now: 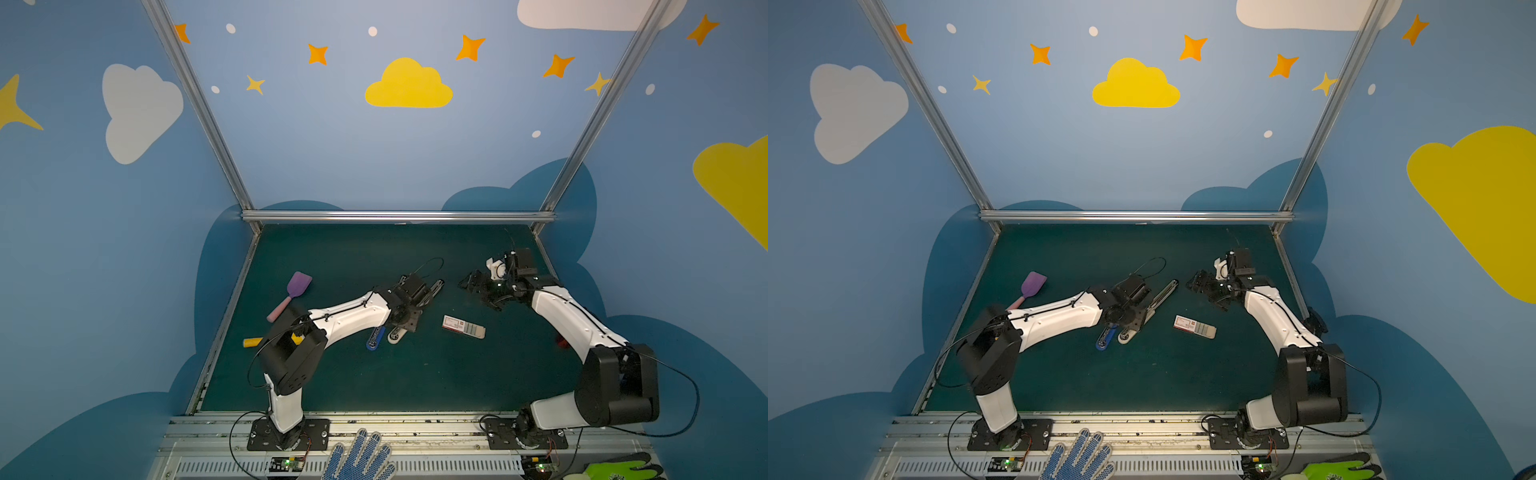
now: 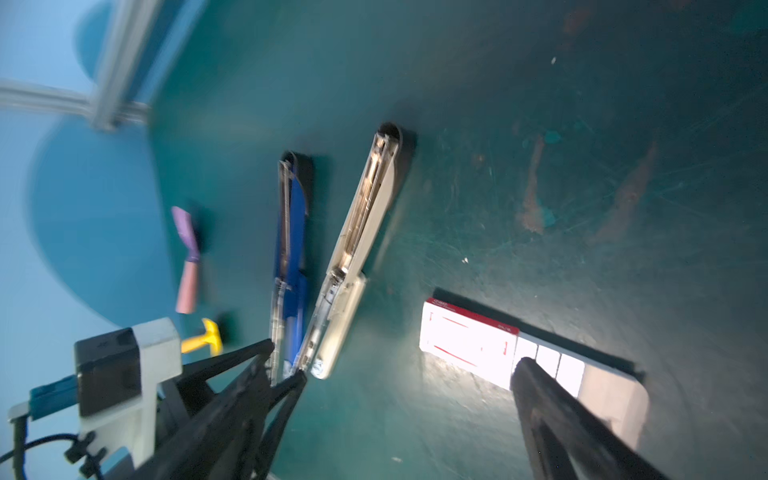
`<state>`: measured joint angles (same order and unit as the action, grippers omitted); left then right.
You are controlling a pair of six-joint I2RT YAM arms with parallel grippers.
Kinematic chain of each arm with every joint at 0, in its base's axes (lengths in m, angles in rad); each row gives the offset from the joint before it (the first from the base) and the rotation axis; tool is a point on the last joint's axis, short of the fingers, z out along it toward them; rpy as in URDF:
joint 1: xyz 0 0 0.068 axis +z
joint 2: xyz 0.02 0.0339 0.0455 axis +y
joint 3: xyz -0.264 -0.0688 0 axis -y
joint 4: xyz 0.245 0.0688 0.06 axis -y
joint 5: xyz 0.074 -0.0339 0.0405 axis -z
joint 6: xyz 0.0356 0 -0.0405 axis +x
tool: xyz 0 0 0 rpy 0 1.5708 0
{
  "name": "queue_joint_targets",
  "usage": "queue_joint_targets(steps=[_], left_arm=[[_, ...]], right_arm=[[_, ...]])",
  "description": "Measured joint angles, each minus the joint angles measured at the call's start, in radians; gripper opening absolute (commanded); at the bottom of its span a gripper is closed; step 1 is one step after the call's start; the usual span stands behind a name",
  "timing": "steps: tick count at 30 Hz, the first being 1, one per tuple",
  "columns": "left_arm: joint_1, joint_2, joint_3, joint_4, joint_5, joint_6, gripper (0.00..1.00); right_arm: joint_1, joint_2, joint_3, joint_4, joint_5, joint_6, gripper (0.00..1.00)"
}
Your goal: Load the staples into the stapler
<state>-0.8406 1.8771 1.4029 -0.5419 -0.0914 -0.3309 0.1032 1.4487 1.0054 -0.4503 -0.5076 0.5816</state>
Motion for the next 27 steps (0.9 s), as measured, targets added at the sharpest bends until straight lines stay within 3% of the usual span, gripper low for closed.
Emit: queue_joint_targets(steps=[4,13,19,27], left_arm=[[0.013,0.146,0.181,-0.005,0.033,0.056,0.63],[0.054,0.447,0.500,-0.098,0.076,0.138,0.61],[0.056,0.529,0.621,-0.153,0.092,0.182,0.44],[0.058,0.529,0.609,-0.158,0.125,0.227,0.28]], right_arm=[[-0.066,0.026,-0.018,0.045,-0.099,0.016,0.79],[-0.077,0.075,-0.024,0.111,-0.169,0.022,0.73],[-0.077,0.140,-0.024,0.154,-0.185,0.032,0.69],[-0.077,0.246,-0.008,0.210,-0.195,0.048,0.68]])
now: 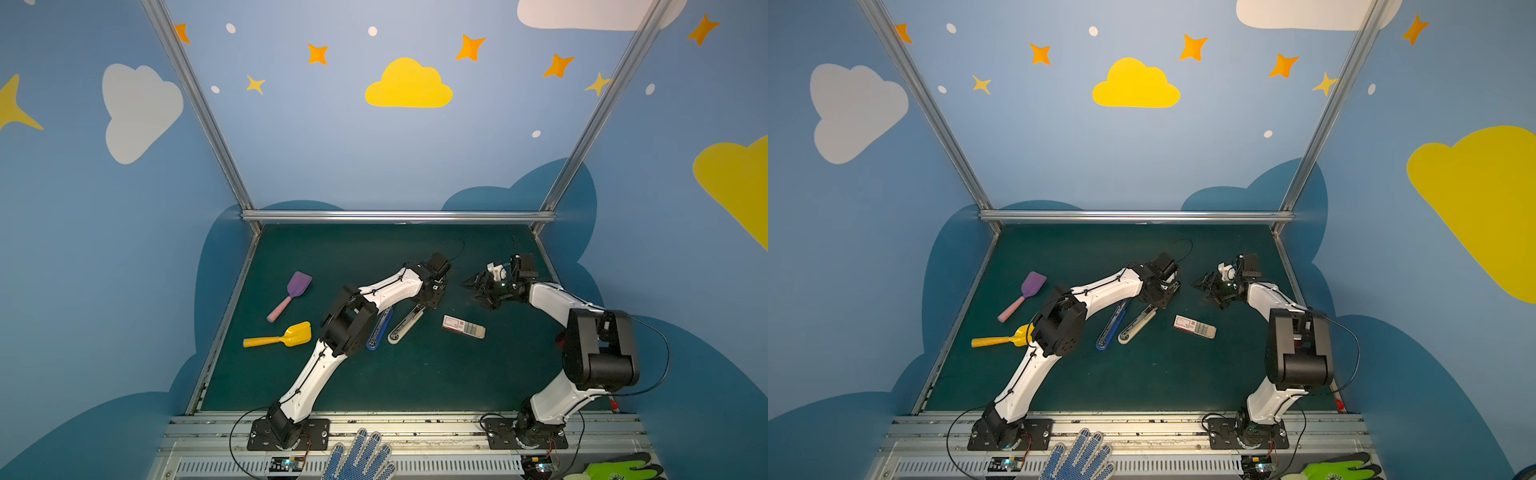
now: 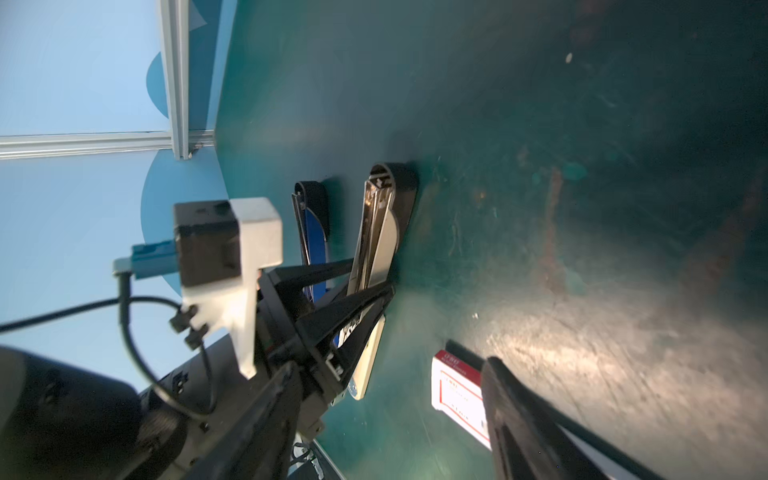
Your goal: Load the staples into the stapler
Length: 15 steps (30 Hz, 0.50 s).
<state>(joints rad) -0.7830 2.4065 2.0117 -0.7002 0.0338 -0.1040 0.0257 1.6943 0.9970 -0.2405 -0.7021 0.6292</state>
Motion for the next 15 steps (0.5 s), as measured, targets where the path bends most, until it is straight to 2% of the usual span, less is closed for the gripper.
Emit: queue_joint_targets(steps=[4,15], left_arm=[[0.000,-0.021,-0.035,0.018,0.011,0.020,0.18],[-0.011,-0.126,-0.203,0.076,0.029,0.025,0.13]], right_arm=[[0.000,0.061,0.015,0.045,-0.010,0.015,0.68],[0.022,0.161,0.038,0.192,-0.083,0.074,0.71]])
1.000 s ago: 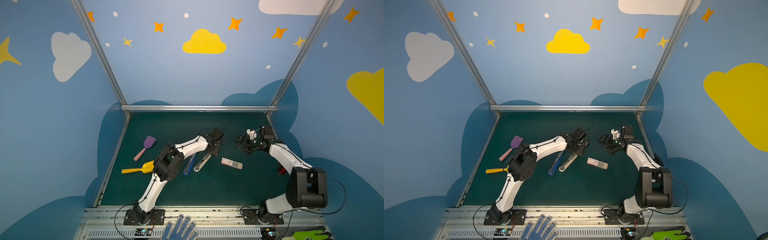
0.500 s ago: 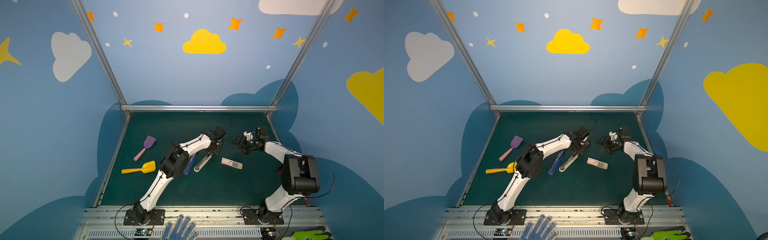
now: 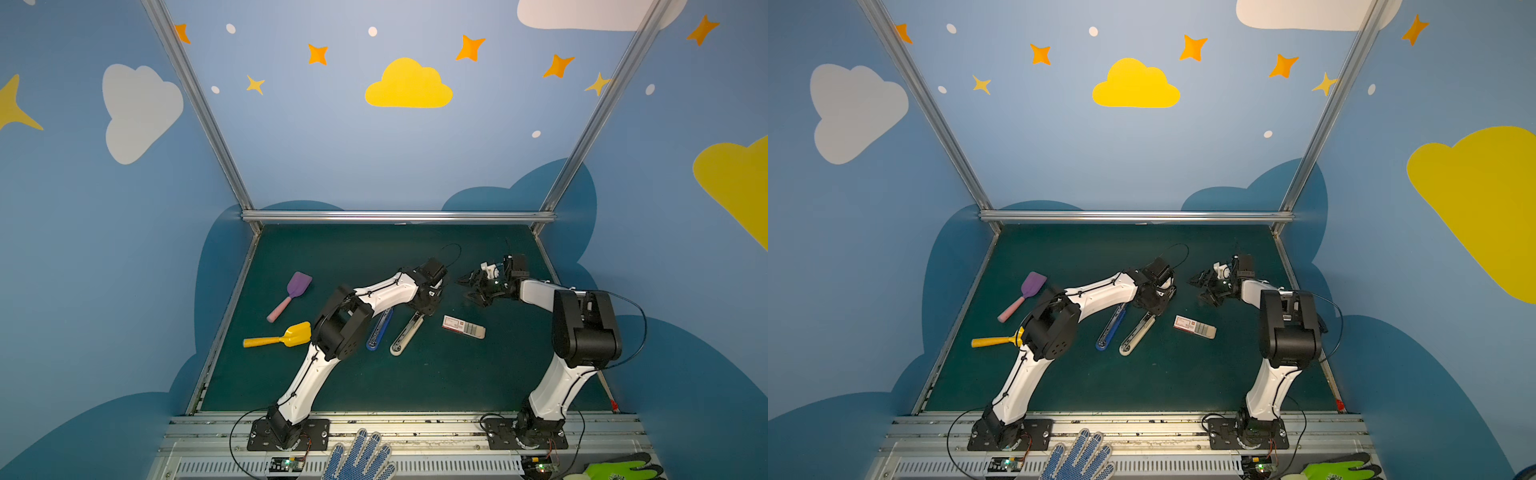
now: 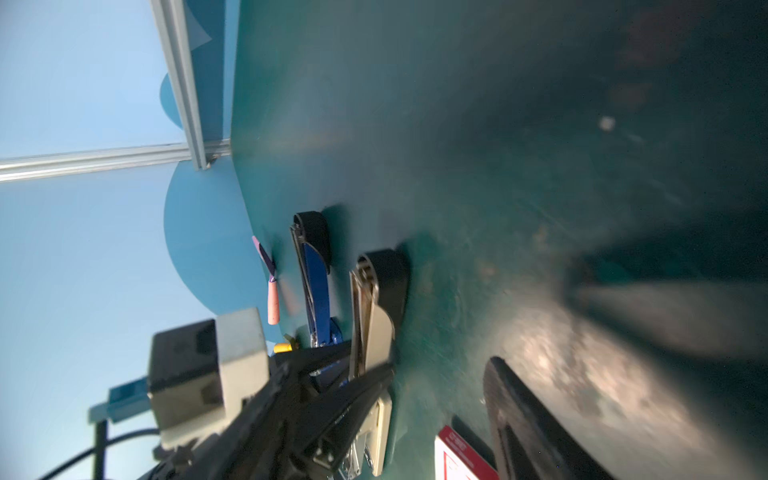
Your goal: Load the staples into the stapler
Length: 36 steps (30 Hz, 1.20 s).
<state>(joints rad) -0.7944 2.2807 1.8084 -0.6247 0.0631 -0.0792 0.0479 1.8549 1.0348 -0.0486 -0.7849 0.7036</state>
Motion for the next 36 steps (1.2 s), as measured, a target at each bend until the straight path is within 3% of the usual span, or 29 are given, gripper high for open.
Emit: queue_joint_targets(steps=[15,22,36], left_arm=[[-0.026,-0.101,-0.094,0.096,0.004,-0.007,0.11],[-0.027,-0.121,-0.105,0.114,0.005,-0.007,0.10],[-0.027,-0.122,-0.105,0.116,0.004,-0.008,0.09]], right_arm=[[0.064,0.068,0.035,0.110,-0.073,0.045,0.68],[0.068,0.076,0.035,0.170,-0.103,0.068,0.59],[0.079,0.110,0.035,0.259,-0.161,0.101,0.52]])
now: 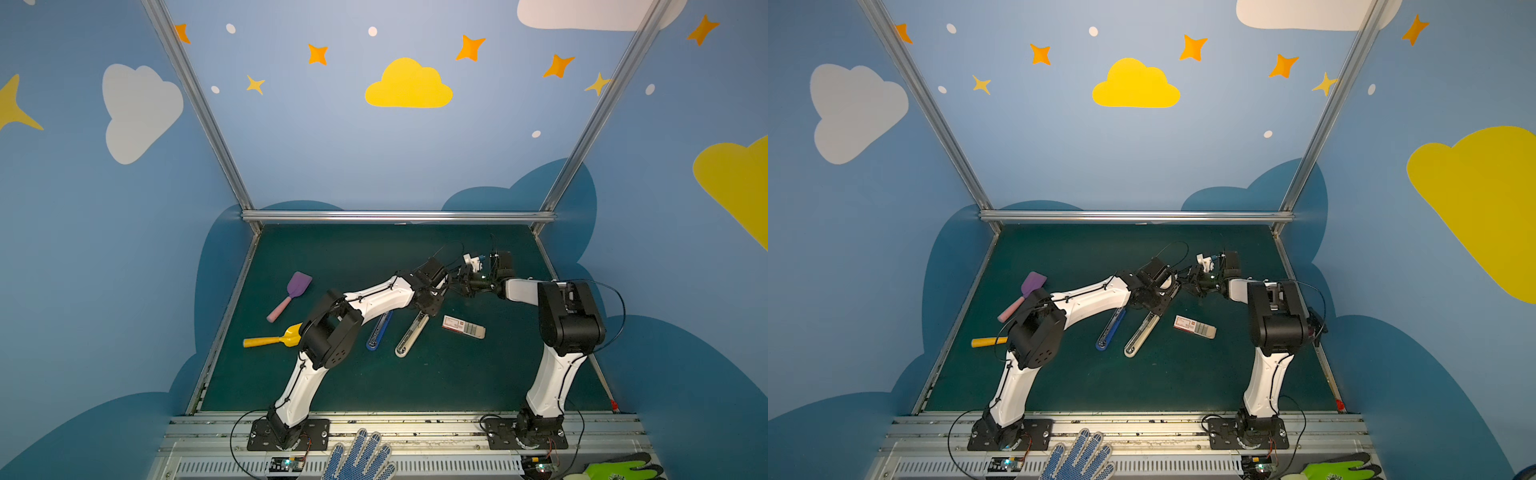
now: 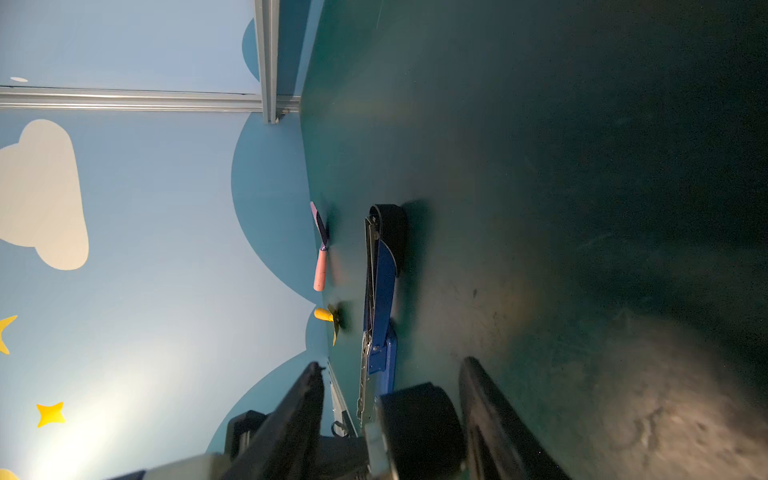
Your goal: Load the staples into the stapler
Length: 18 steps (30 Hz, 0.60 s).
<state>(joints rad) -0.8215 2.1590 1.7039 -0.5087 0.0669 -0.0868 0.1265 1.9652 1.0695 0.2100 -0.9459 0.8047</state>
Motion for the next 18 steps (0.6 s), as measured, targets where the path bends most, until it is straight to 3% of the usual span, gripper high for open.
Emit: queue_joint_targets(steps=[5,12,16,18], left_arm=[[-0.001,0.000,0.003,-0.003,-0.001,0.000,0.09],[-0.002,0.000,0.014,-0.005,-0.002,0.001,0.09],[-0.002,0.000,0.018,-0.007,-0.002,0.000,0.10],[0.000,0.000,0.019,-0.009,0.004,-0.005,0.14]], right_arm=[[0.005,0.006,-0.006,0.019,-0.011,0.003,0.51],[0.009,0.021,-0.006,0.037,-0.028,0.011,0.40],[0.011,0.031,-0.006,0.051,-0.033,0.014,0.23],[0.009,0.035,-0.006,0.064,-0.044,0.008,0.21]])
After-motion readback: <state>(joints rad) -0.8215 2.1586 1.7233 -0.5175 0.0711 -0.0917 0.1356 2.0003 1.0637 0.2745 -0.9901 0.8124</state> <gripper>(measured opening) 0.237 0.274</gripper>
